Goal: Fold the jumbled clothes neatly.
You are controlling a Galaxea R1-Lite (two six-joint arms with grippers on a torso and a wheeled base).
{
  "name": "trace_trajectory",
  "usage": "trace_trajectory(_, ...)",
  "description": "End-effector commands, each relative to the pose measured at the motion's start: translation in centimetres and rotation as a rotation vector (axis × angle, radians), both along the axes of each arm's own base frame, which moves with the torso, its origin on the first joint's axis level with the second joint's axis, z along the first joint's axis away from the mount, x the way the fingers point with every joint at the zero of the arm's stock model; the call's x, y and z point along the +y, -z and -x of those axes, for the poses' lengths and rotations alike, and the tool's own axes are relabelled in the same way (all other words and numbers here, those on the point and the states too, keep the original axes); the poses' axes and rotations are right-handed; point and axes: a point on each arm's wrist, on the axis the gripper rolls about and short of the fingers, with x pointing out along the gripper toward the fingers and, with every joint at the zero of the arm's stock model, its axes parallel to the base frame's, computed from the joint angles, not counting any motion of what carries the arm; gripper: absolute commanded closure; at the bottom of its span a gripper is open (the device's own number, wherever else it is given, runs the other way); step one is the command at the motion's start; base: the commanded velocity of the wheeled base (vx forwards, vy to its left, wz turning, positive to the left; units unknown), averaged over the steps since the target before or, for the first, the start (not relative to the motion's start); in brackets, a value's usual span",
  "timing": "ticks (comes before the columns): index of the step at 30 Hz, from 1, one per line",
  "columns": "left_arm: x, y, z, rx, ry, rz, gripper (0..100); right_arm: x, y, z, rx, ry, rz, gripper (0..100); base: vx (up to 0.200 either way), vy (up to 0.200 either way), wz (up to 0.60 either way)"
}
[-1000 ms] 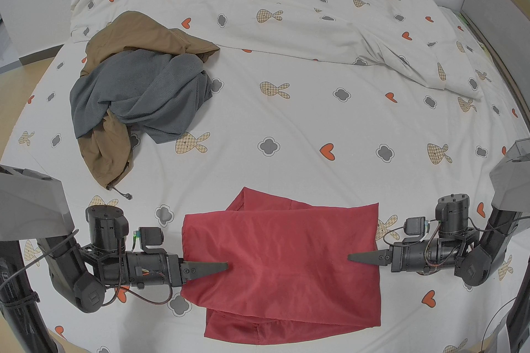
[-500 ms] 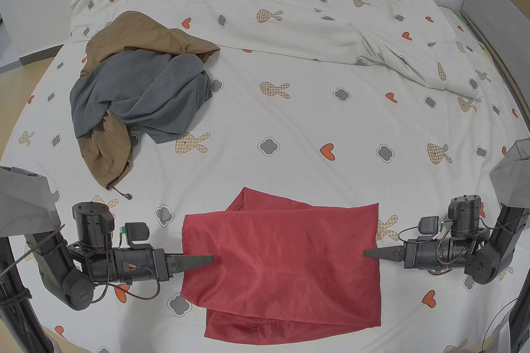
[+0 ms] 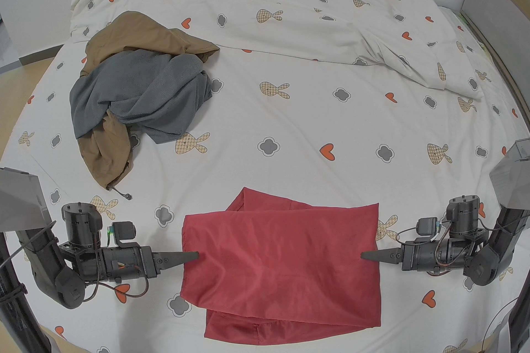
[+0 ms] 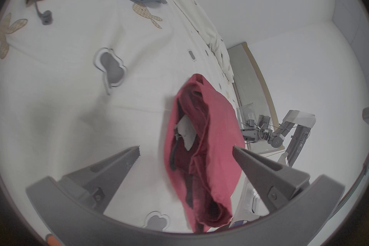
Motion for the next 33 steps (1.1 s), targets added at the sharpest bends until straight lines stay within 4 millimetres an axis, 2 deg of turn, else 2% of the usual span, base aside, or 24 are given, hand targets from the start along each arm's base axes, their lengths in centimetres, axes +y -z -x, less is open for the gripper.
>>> trace_trajectory(1, 1.0, 0.4, 0.3, 0.001, -0.028, -0.018, 0, 0.1, 0.0, 0.0, -0.001, -0.007, -0.003, 0, 0.000, 0.000, 0.00)
trace_trajectory(8, 0.5, 0.7, 0.5, 0.007, -0.003, -0.027, 0, 0.1, 0.0, 0.0, -0.001, -0.007, -0.003, 0, 0.000, 0.000, 0.00)
trace_trajectory(15, -2.9, 0.9, 0.9, 0.015, 0.125, -0.017, 0, 0.3, 0.2, 0.1, 0.008, -0.013, -0.002, 0, 0.000, 0.000, 0.00)
trace_trajectory(21, -4.7, 1.1, 0.7, 0.029, 0.180, -0.003, 0, 0.6, 0.2, 0.1, 0.008, -0.026, -0.002, 0, 0.000, 0.000, 0.00)
trace_trajectory(33, -5.2, 1.9, -0.1, 0.042, 0.191, -0.004, 0, 2.4, 0.1, -0.6, -0.016, -0.085, -0.011, 0, 0.000, 0.000, 0.00)
